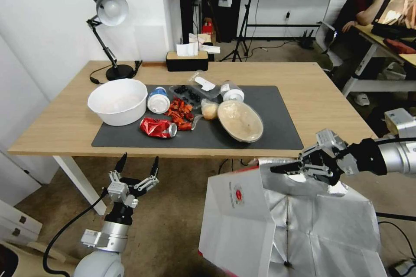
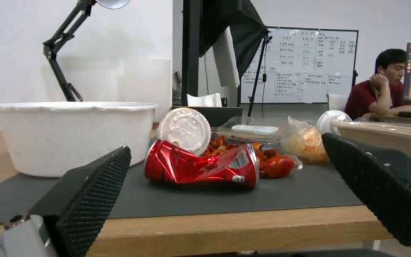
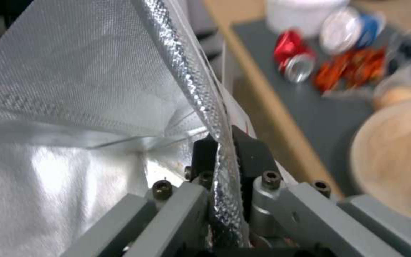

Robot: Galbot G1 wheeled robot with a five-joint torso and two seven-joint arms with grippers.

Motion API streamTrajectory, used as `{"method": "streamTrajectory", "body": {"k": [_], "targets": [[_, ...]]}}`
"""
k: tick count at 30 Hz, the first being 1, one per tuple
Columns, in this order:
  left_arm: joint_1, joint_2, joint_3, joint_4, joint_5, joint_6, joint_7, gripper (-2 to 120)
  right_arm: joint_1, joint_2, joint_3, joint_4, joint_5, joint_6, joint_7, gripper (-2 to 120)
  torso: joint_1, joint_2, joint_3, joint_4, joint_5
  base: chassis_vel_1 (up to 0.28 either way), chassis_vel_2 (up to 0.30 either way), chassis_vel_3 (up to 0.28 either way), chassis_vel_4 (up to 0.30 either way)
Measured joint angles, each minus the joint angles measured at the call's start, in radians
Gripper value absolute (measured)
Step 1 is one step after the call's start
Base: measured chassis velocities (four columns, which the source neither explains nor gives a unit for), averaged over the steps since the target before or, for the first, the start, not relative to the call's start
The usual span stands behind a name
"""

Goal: Pick up the food delivery bag from the floor and place it on the table.

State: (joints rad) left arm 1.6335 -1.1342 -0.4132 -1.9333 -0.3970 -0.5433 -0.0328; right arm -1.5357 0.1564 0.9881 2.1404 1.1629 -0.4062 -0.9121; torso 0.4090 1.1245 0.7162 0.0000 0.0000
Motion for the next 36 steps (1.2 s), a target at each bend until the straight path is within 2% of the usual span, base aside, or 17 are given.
{"method": "streamTrajectory", "body": {"k": [1,4,5,8,21,30,32,33,34,36], "targets": [[0.0,0.0,0.0,0.0,0.0,0.0,0.0,100,0.0,0.0,0.0,0.0,0.0,0.0,0.0,0,0.0,0.0,0.0,0.0,0.0,0.0,0.0,0.0,0.0],[-0.007,0.0,0.0,0.0,-0.003,-0.01,-0.003,100,0.002,0.003,0.051,0.009,0.164,-0.021,0.082,0,0.0,0.0,0.0,-0.0001,-0.0001,0.0,0.0,0.0,0.0],[-0.007,0.0,0.0,0.0,-0.003,-0.01,-0.003,100,0.002,0.003,0.051,0.009,0.164,-0.021,0.082,0,0.0,0.0,0.0,-0.0001,-0.0001,0.0,0.0,0.0,0.0],[-0.012,0.004,0.0,0.0,-0.008,-0.012,-0.006,100,0.019,0.01,0.089,0.019,0.288,-0.035,0.139,0,0.0,-0.001,-0.001,-0.0001,0.0,0.0,0.0,0.0,0.0],[-0.024,0.014,0.0,0.015,-0.027,-0.014,-0.007,100,0.056,0.002,0.115,0.051,0.4,-0.032,0.219,0,-0.001,-0.002,-0.001,-0.0001,-0.0001,0.0,0.0,0.0,0.0],[-0.034,0.011,0.007,0.027,-0.031,-0.015,-0.008,100,0.121,0.031,0.144,0.05,0.548,0.004,0.336,0,-0.001,-0.002,-0.001,-0.0001,0.0,0.0,0.0,0.0,0.0],[-0.034,0.009,0.01,0.027,-0.03,-0.015,-0.008,100,0.15,0.032,0.143,0.046,0.597,0.04,0.42,0,-0.001,-0.002,-0.001,-0.0001,0.0,0.0,0.0,0.0,0.0],[-0.034,0.009,0.01,0.027,-0.03,-0.015,-0.008,100,0.15,0.032,0.143,0.046,0.597,0.04,0.42,0,-0.001,-0.002,-0.001,-0.0001,0.0,0.0,0.0,0.0,0.0],[-0.032,0.009,0.01,0.026,-0.029,-0.015,-0.007,100,0.17,0.029,0.134,0.046,0.628,0.09,0.523,0,-0.001,-0.002,-0.001,-0.0001,0.0,0.0,0.0,0.0,0.0],[-0.029,0.009,0.01,0.025,-0.027,-0.016,-0.007,100,0.188,0.023,0.124,0.037,0.671,0.151,0.66,0,-0.001,-0.002,-0.001,0.0001,0.0,0.0,0.0,0.0,0.0]]}}
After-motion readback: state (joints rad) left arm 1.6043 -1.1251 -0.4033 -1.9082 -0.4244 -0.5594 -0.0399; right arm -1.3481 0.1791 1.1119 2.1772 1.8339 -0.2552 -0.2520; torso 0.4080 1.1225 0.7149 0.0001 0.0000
